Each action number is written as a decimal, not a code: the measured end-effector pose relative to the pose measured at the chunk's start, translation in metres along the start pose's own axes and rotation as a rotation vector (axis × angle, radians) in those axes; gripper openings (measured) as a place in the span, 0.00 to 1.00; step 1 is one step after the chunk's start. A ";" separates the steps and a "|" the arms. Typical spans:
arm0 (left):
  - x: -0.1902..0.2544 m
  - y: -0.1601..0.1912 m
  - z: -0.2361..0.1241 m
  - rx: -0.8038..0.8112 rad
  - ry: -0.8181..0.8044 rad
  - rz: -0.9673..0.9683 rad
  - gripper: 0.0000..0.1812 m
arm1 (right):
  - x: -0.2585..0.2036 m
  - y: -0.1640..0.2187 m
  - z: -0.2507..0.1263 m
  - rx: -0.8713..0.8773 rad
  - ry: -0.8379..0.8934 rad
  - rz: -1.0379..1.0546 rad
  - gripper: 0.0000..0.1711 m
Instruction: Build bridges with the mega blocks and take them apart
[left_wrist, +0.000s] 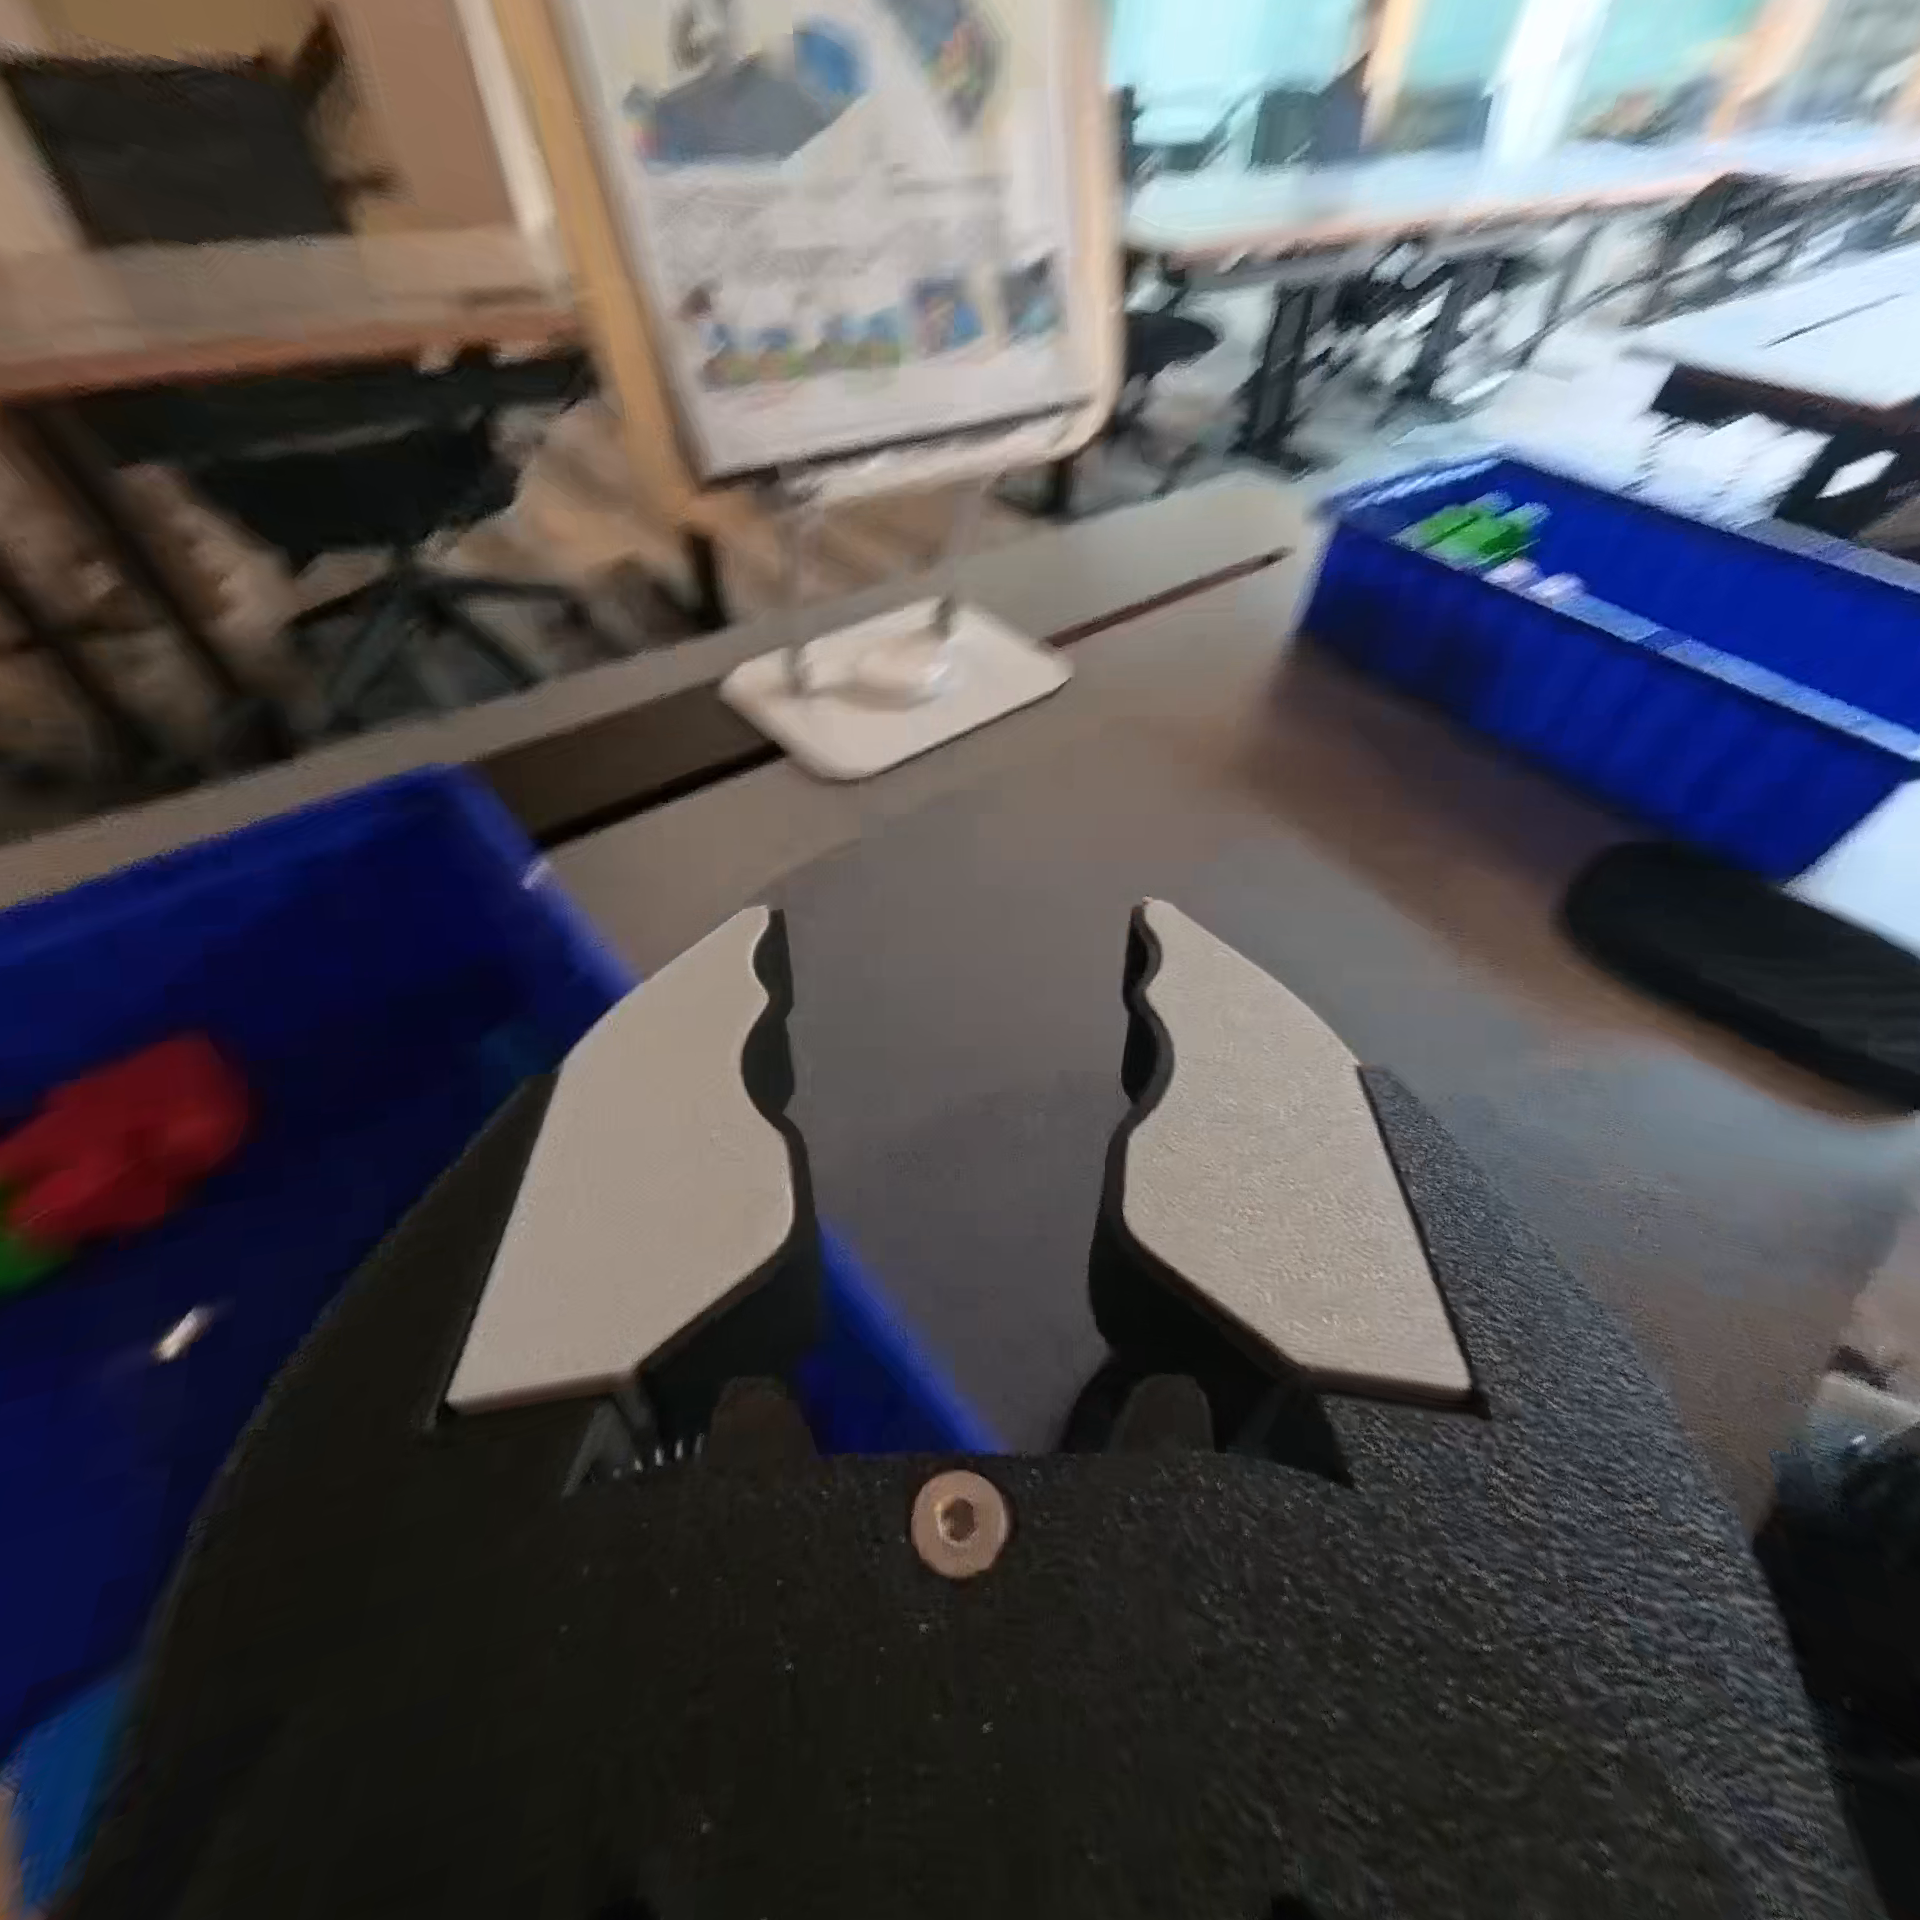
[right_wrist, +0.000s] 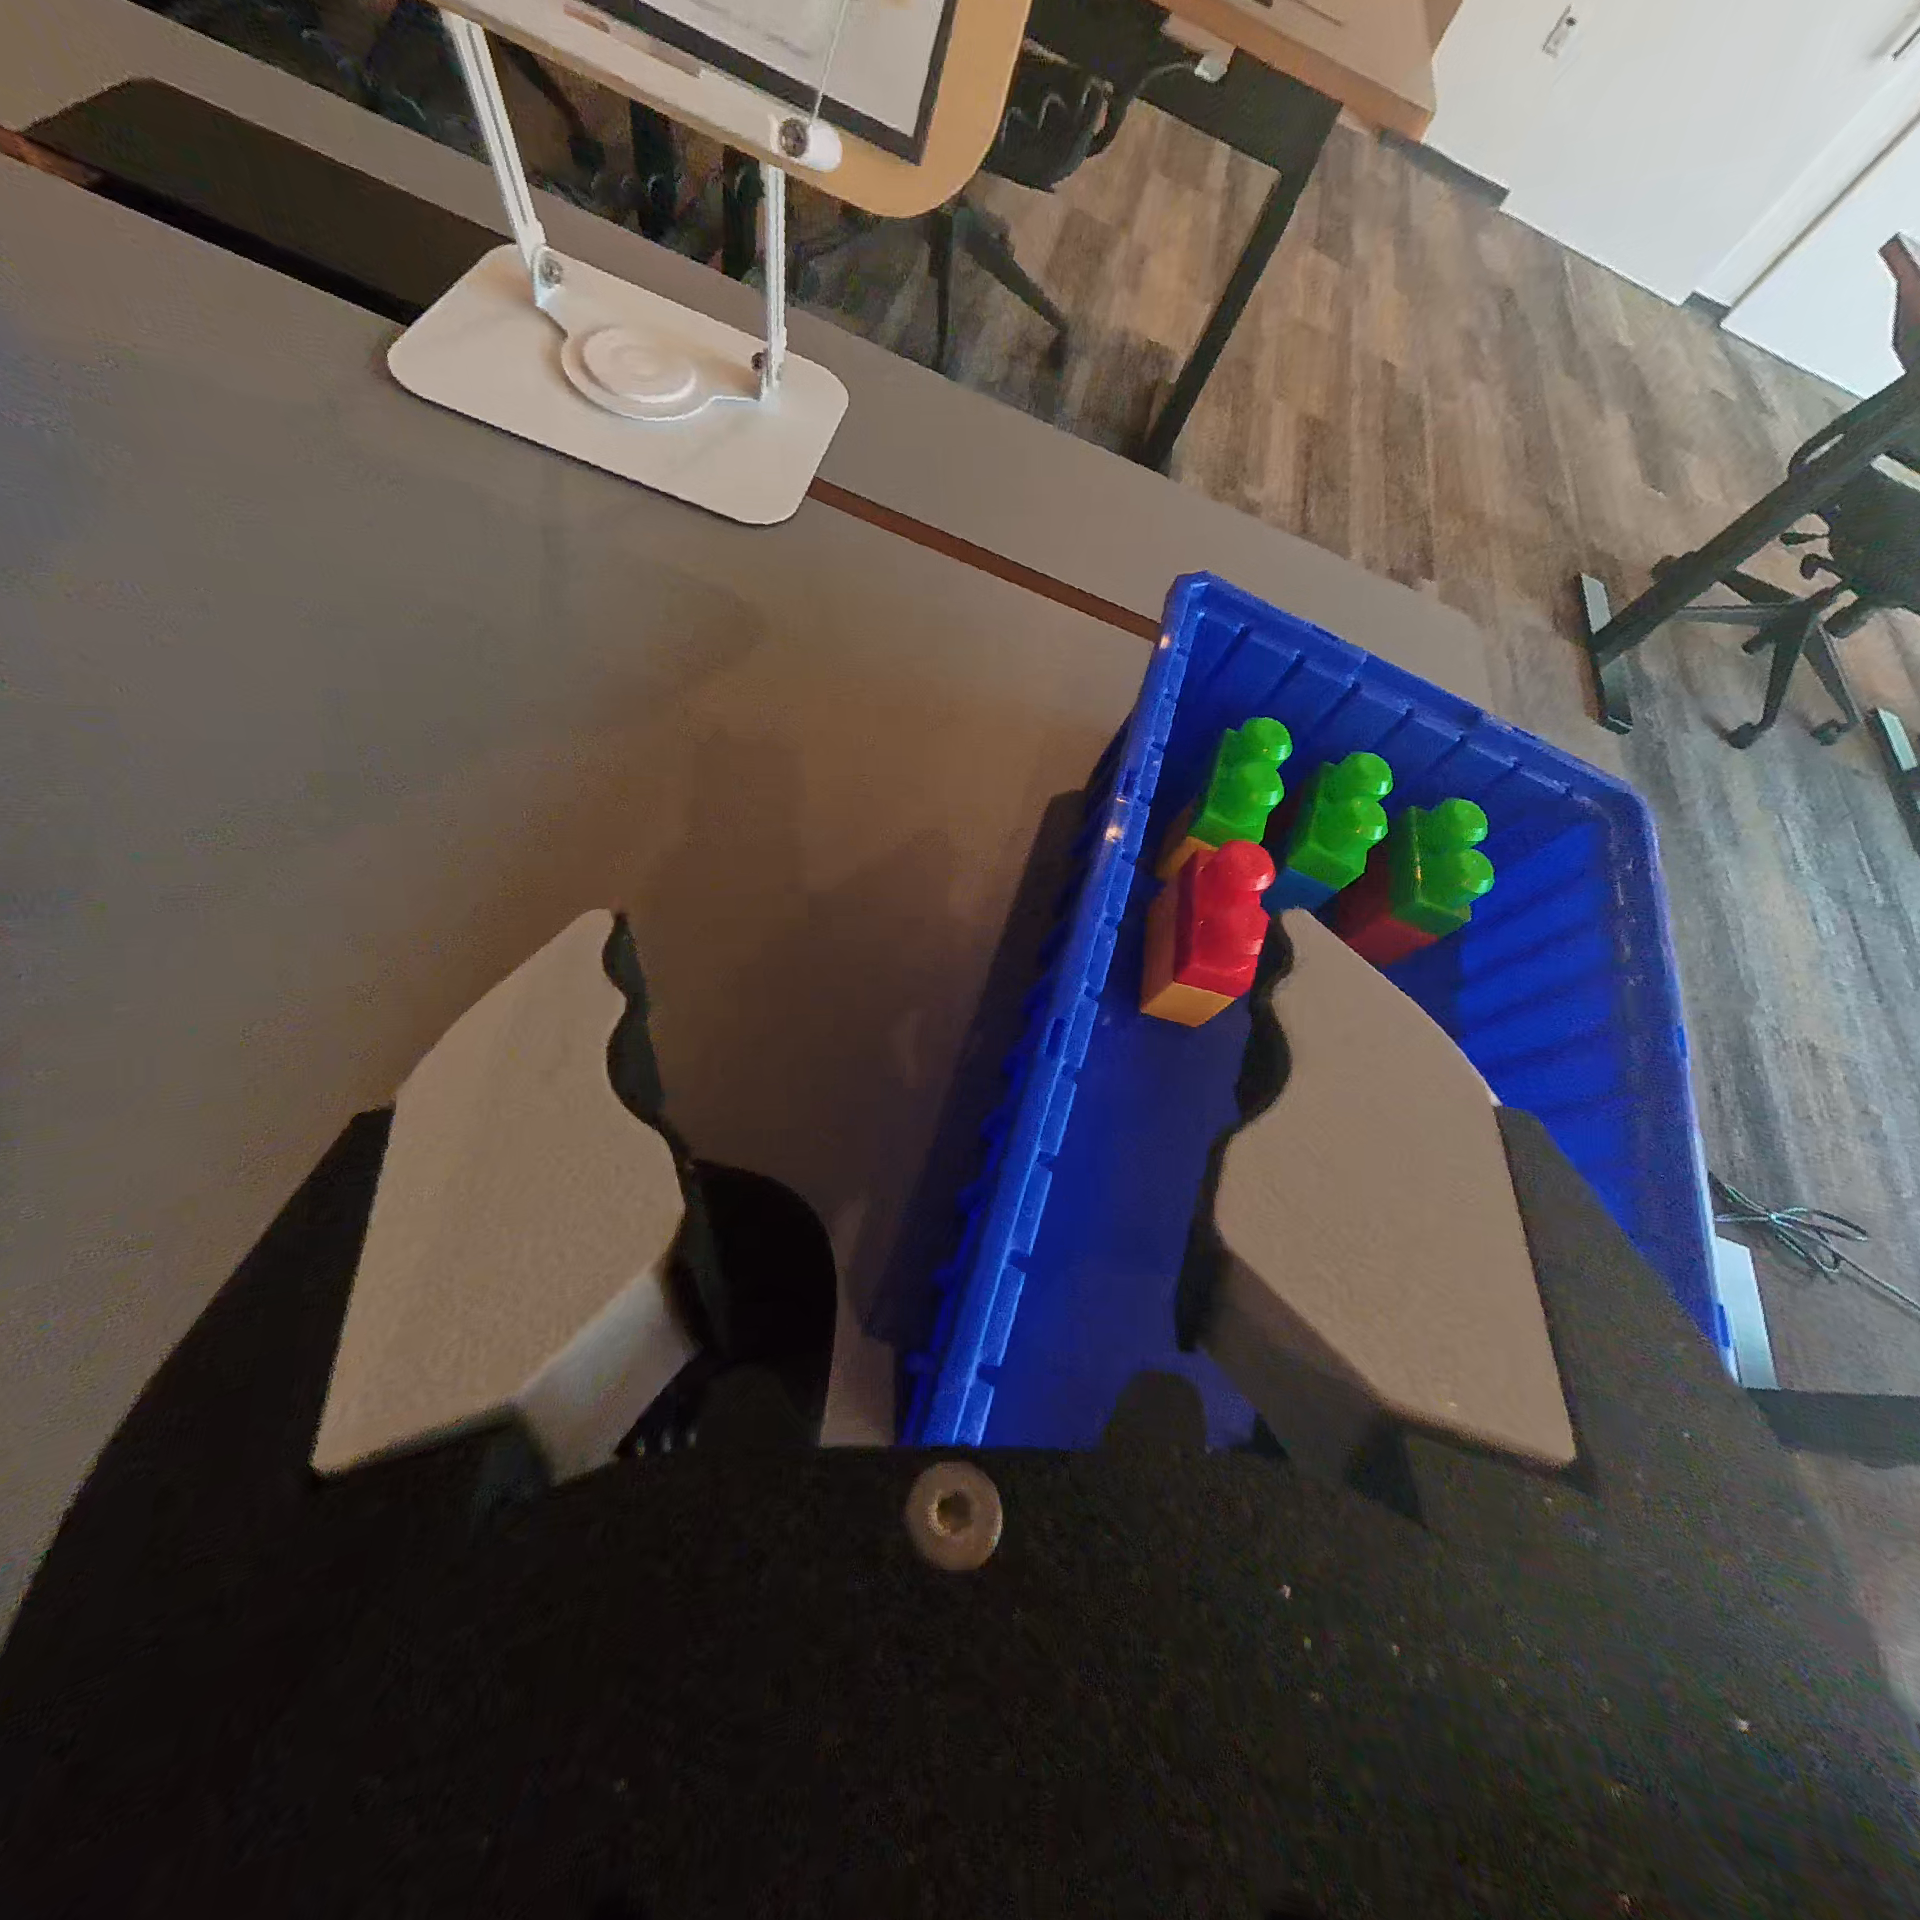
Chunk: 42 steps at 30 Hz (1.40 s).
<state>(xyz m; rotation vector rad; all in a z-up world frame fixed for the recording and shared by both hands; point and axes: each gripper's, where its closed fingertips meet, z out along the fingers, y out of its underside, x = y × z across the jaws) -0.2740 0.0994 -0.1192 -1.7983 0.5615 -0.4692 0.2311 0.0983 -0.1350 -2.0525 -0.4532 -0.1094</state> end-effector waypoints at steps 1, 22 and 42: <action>-0.018 0.011 -0.011 -0.071 -0.065 -0.017 0.33 | -0.002 0.001 0.000 0.007 -0.002 -0.003 0.64; -0.161 0.203 -0.078 -0.844 -0.505 -0.538 0.30 | -0.011 -0.002 -0.024 0.084 -0.043 -0.048 0.60; -0.130 0.150 -0.063 -0.780 -0.417 -0.358 0.19 | -0.007 0.008 -0.024 0.060 -0.026 -0.050 0.56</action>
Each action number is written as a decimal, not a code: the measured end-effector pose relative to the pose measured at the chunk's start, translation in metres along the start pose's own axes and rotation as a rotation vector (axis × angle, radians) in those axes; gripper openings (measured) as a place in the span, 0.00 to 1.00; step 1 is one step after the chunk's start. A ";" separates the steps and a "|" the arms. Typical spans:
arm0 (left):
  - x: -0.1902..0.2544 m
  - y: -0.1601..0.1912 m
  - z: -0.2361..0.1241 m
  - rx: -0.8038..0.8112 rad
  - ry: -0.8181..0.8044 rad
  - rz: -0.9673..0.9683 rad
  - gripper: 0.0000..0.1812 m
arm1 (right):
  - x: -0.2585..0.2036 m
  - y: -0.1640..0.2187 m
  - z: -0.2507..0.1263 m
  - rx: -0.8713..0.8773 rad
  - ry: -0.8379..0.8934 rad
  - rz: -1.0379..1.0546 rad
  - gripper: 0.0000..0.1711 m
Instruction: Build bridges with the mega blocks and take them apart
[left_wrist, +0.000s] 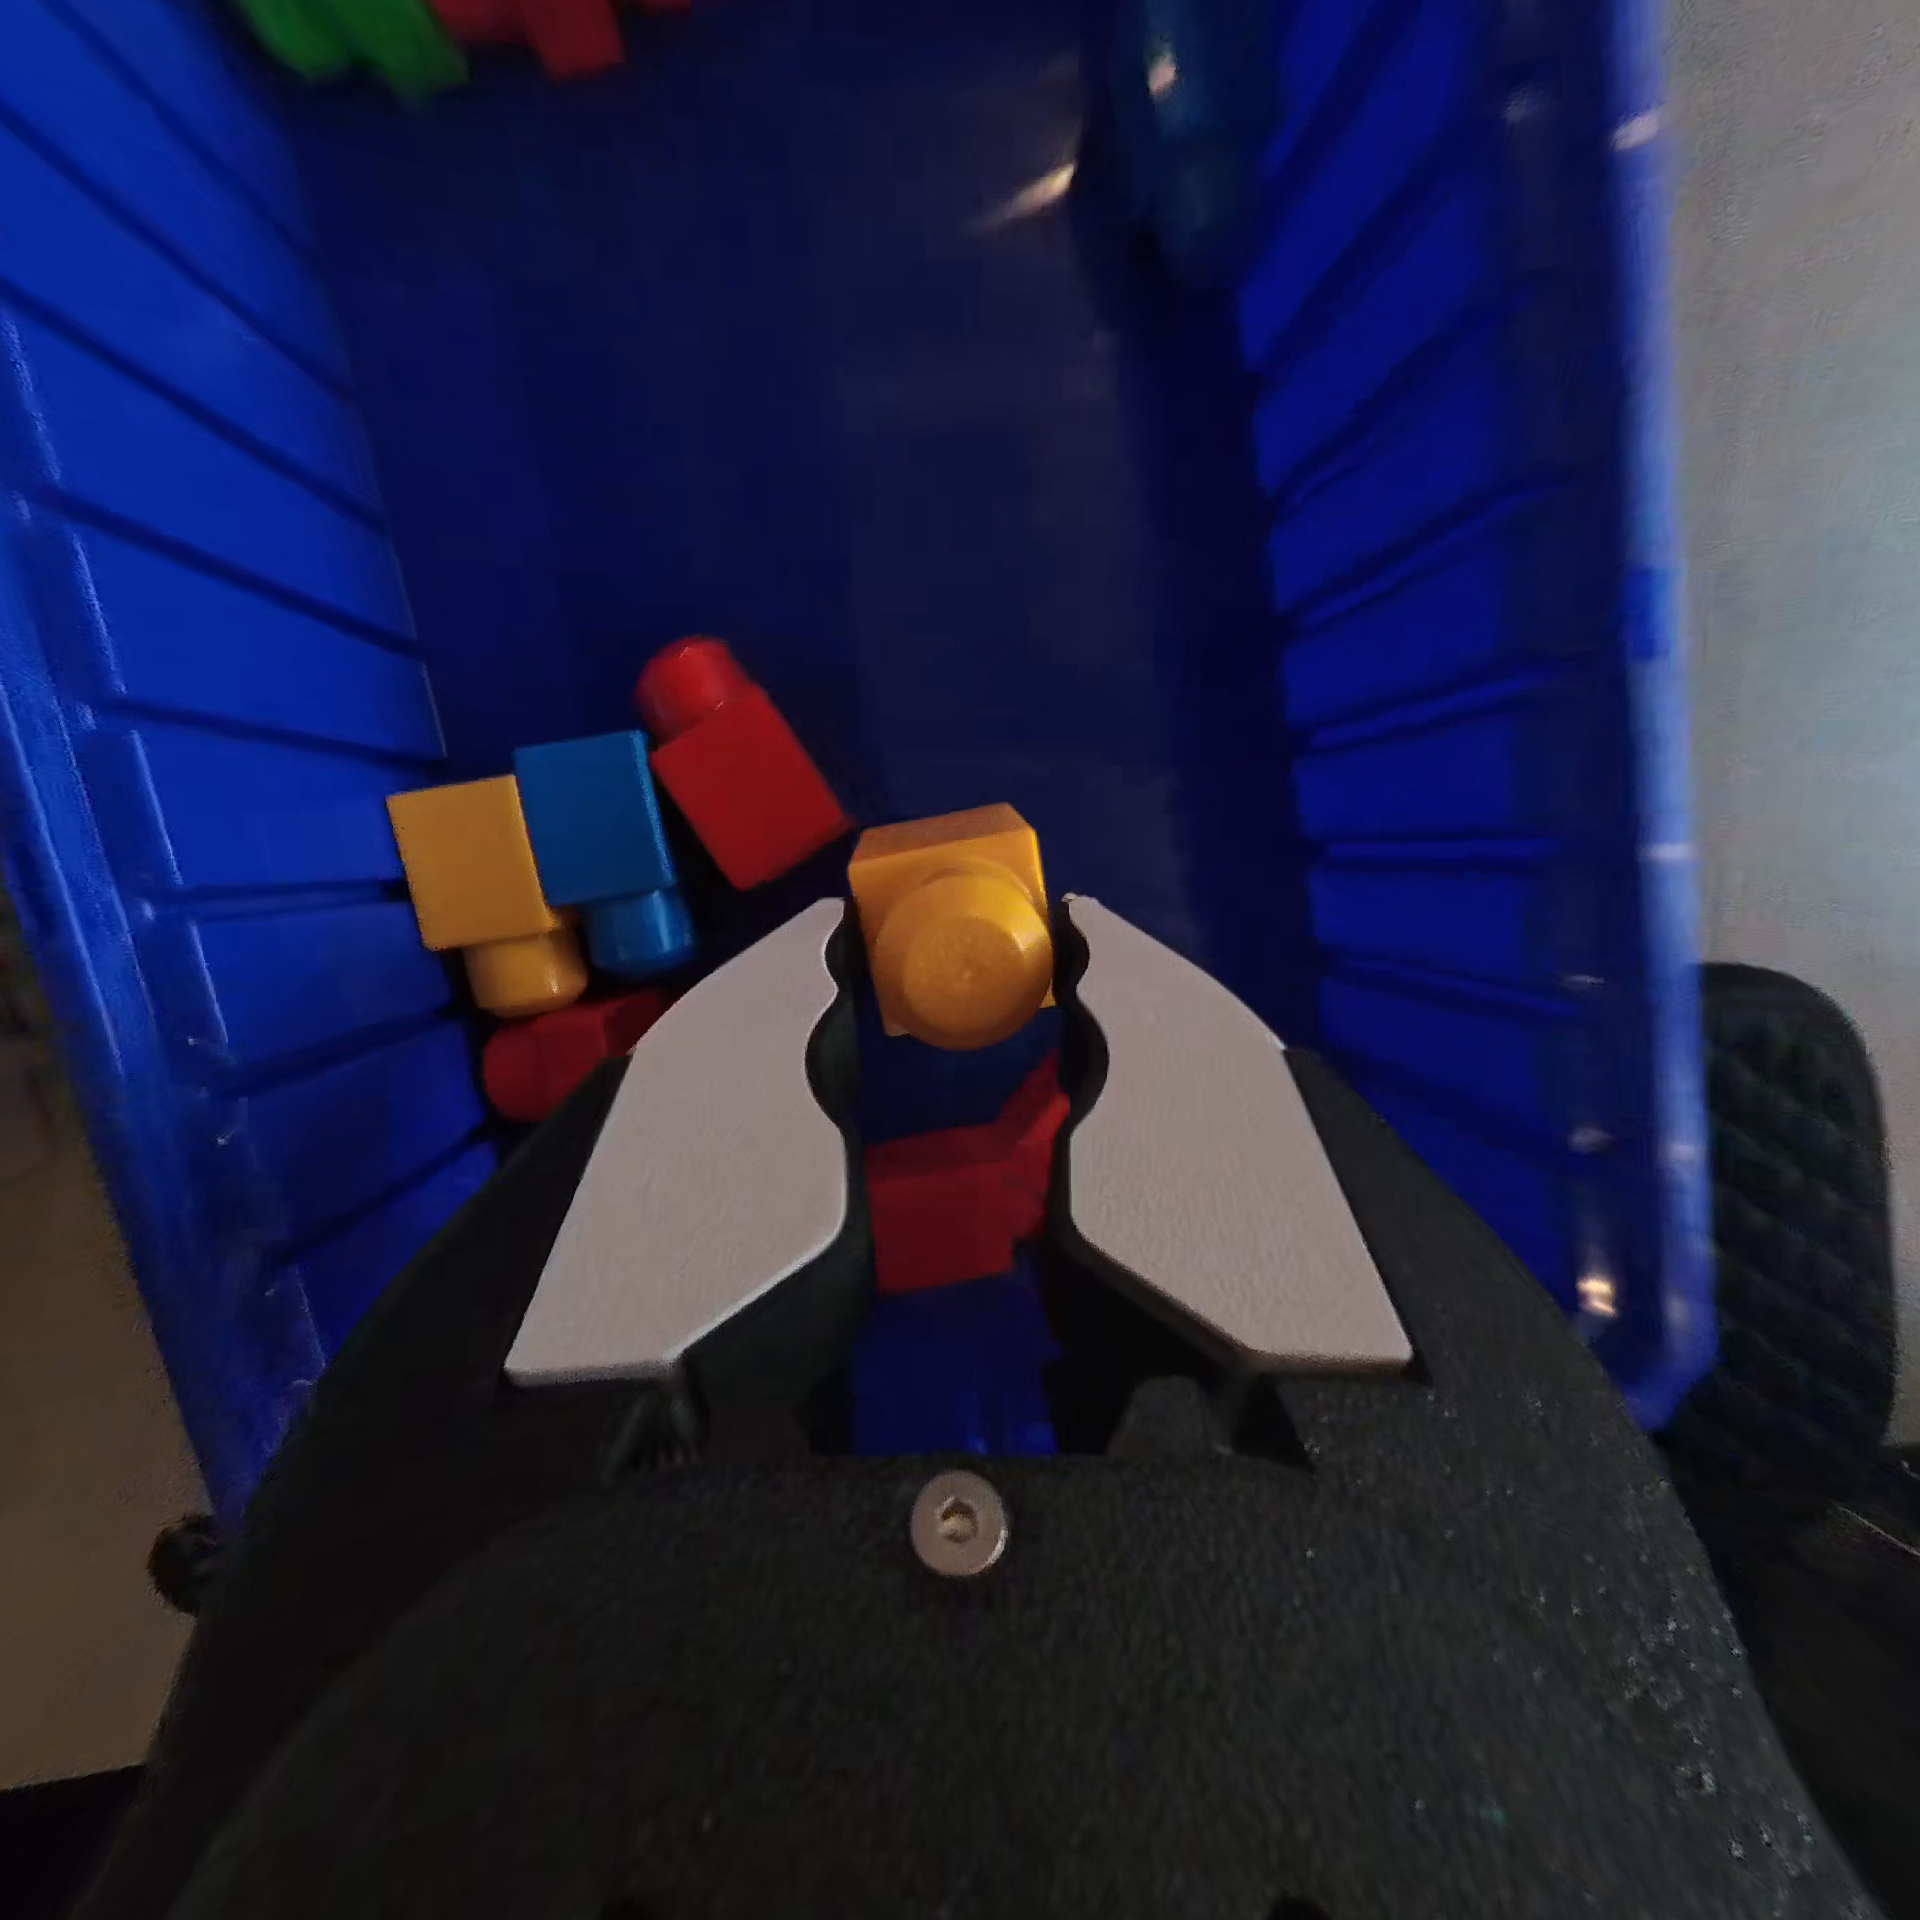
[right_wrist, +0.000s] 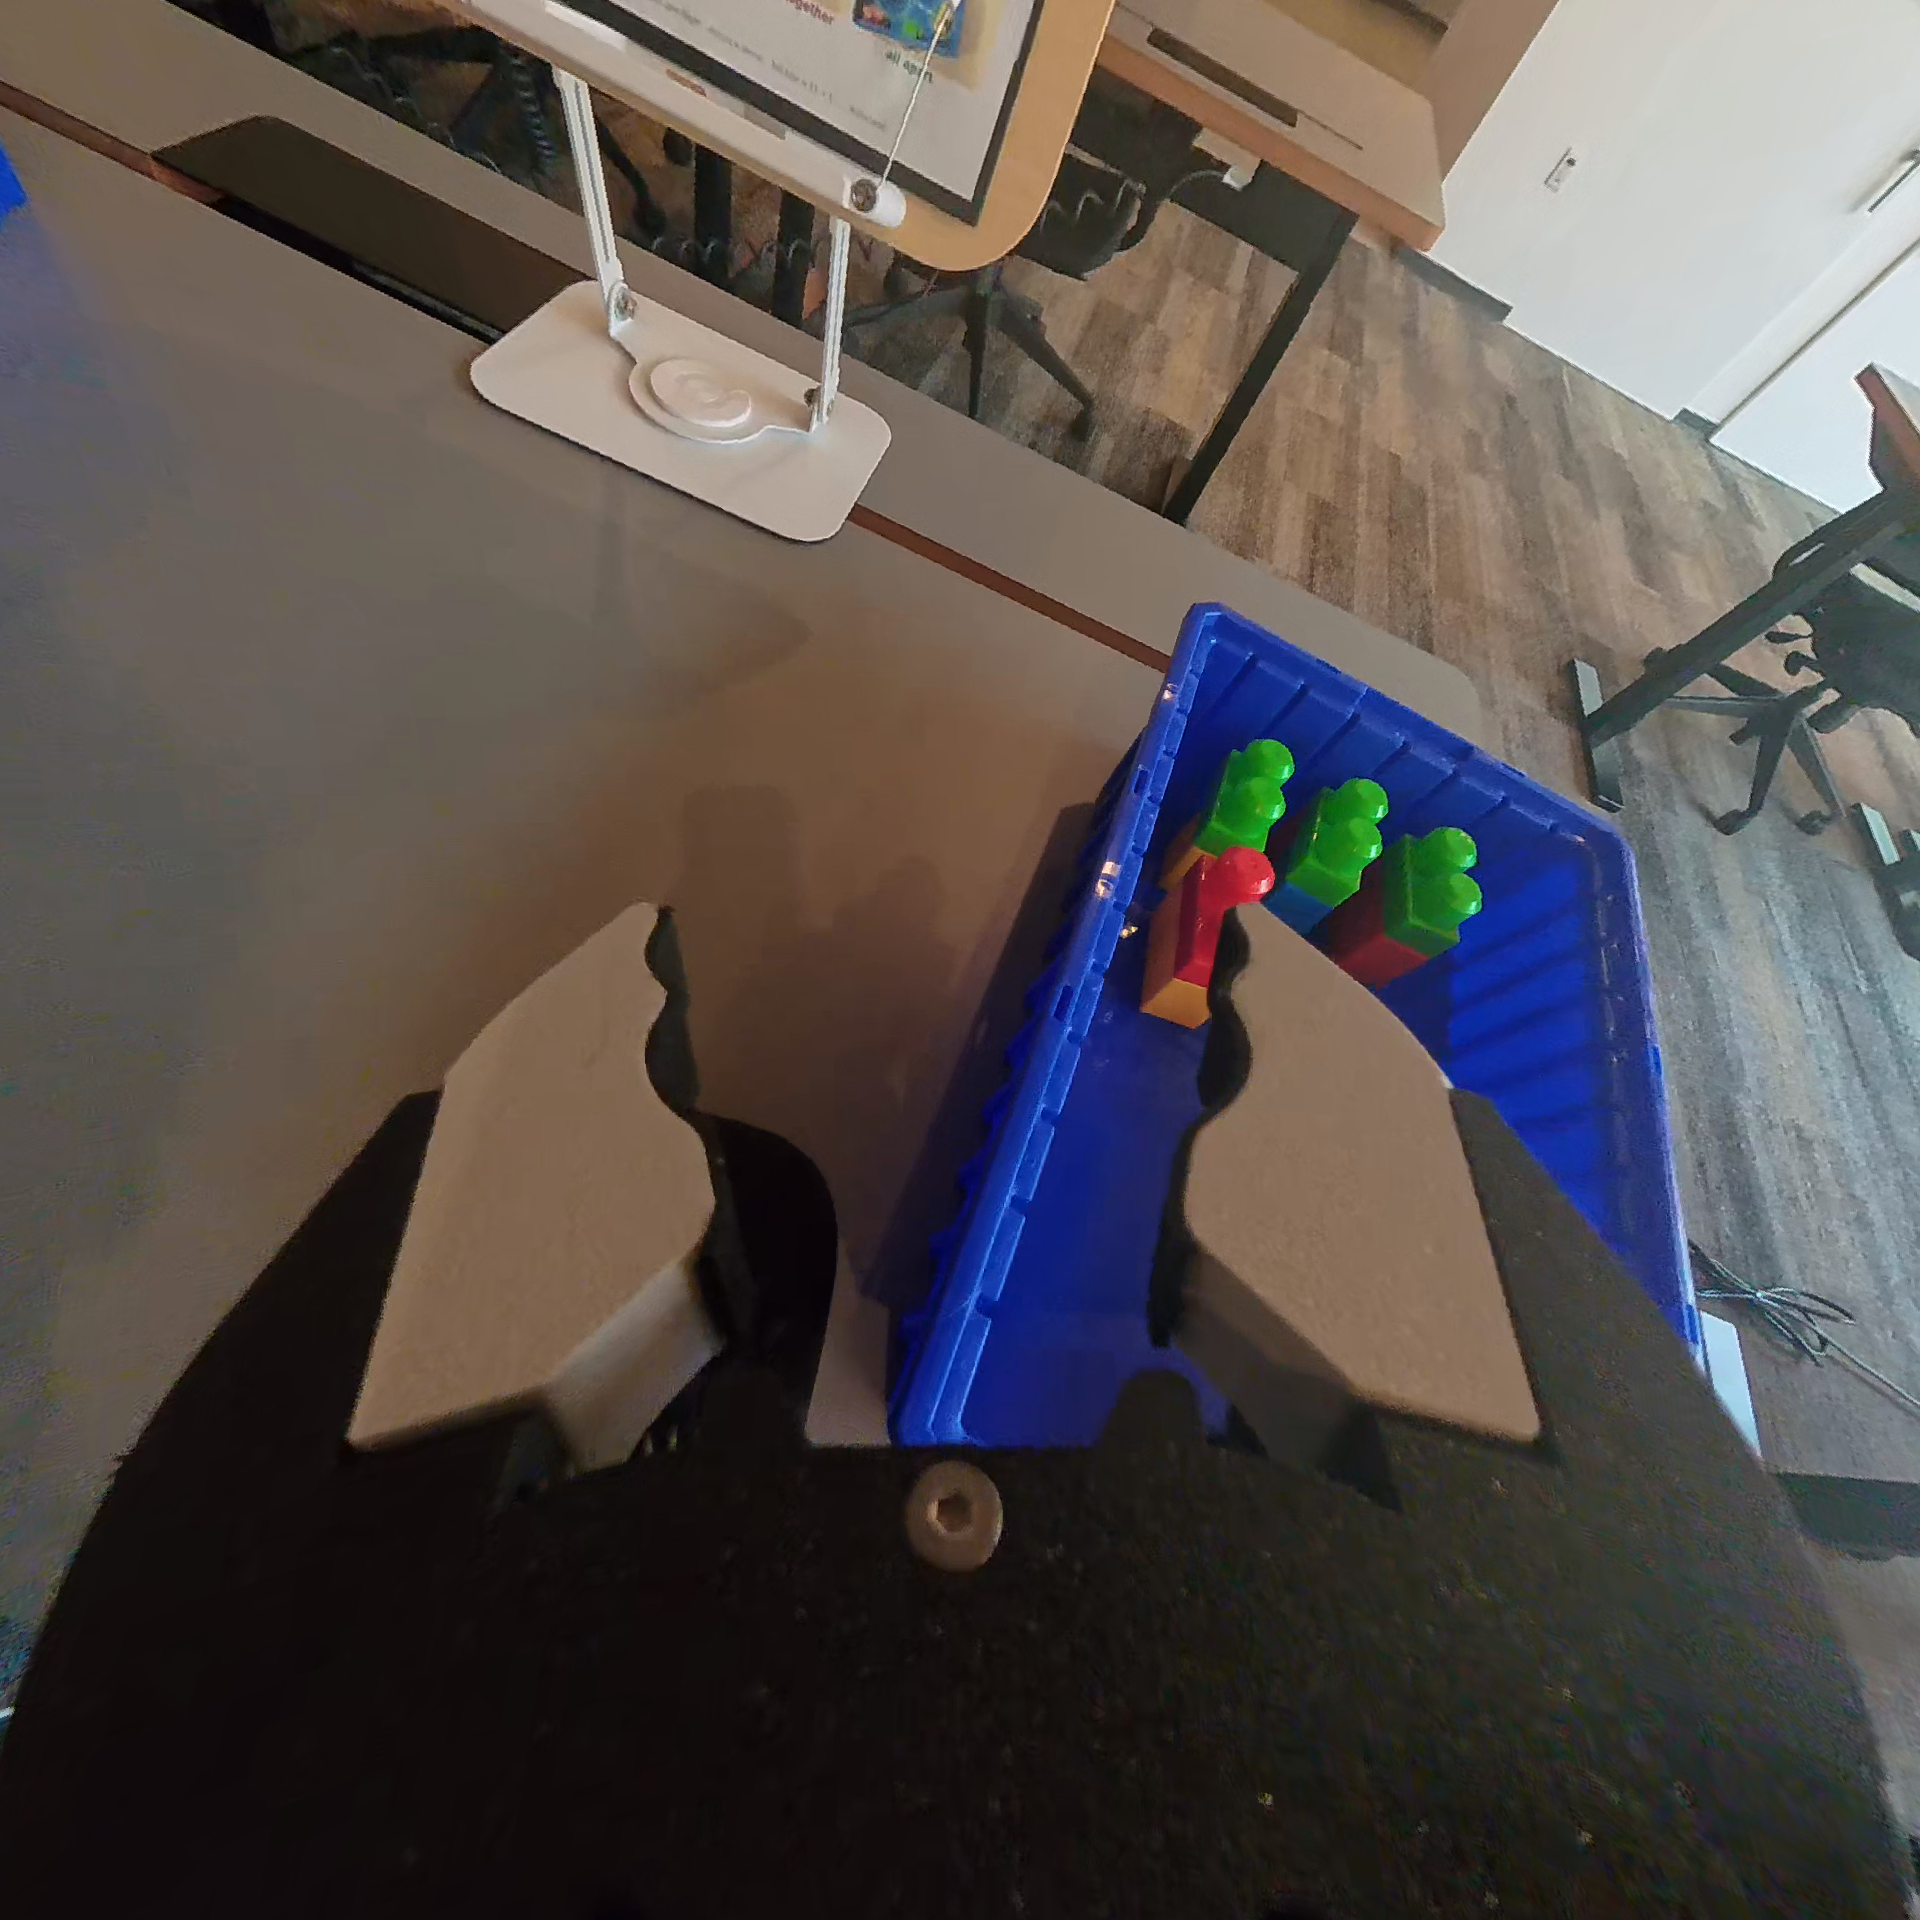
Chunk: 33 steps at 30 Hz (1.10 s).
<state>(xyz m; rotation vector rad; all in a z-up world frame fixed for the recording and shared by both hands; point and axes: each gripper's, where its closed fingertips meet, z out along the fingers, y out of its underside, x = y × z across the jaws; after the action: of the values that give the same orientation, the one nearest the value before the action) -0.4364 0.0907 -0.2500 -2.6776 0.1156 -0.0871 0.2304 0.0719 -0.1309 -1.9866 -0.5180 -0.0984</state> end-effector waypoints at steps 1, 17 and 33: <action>0.011 -0.007 -0.009 0.021 0.002 0.032 0.19 | -0.001 0.000 0.000 -0.001 0.000 0.002 0.56; 0.273 -0.025 -0.034 0.092 0.300 0.903 0.19 | -0.021 0.011 -0.008 -0.031 -0.068 -0.043 0.54; 0.365 0.039 0.047 -0.107 0.420 1.329 0.19 | -0.037 0.020 -0.006 -0.069 -0.103 -0.076 0.53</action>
<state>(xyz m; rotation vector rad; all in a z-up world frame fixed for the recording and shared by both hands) -0.0721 0.0415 -0.2941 -2.0932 1.9448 -0.2038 0.2056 0.0476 -0.1556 -2.0471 -0.6644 -0.0613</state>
